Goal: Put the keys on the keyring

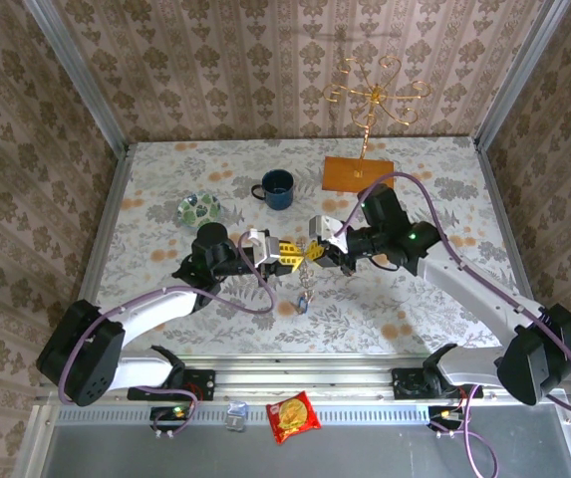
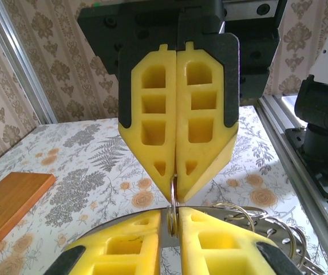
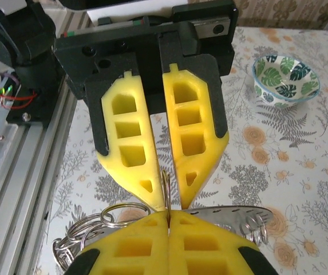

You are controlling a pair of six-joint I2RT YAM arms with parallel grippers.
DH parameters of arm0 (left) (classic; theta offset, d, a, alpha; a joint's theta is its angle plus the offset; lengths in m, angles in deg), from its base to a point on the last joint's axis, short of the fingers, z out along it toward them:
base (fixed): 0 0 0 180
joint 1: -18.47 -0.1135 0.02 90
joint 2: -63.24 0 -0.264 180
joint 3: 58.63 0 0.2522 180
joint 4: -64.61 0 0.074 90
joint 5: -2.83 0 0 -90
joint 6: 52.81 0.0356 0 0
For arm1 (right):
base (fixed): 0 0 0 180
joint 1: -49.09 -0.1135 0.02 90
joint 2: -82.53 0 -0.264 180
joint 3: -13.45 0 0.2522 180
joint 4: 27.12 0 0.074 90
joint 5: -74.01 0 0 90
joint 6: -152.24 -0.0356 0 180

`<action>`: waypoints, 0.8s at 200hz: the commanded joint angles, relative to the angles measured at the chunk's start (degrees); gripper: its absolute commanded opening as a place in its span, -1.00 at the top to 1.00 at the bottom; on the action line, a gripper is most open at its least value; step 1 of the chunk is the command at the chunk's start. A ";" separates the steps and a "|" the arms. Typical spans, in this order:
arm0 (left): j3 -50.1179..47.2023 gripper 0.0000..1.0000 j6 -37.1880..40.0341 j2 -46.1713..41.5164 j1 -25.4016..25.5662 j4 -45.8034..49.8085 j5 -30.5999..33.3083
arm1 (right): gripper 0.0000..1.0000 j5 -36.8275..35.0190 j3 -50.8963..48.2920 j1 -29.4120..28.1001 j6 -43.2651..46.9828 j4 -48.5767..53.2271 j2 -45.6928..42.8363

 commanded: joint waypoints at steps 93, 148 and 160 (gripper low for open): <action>2.55 0.72 2.34 -0.82 0.04 2.17 -0.65 | 1.00 -3.54 5.45 -2.57 5.43 9.34 2.56; 2.75 1.00 4.29 -0.37 0.43 5.32 -0.82 | 1.00 -1.01 4.24 -2.59 2.96 4.99 1.73; 2.60 1.00 4.48 -0.51 0.48 5.29 -0.62 | 1.00 -2.38 3.54 -2.61 2.42 4.04 1.65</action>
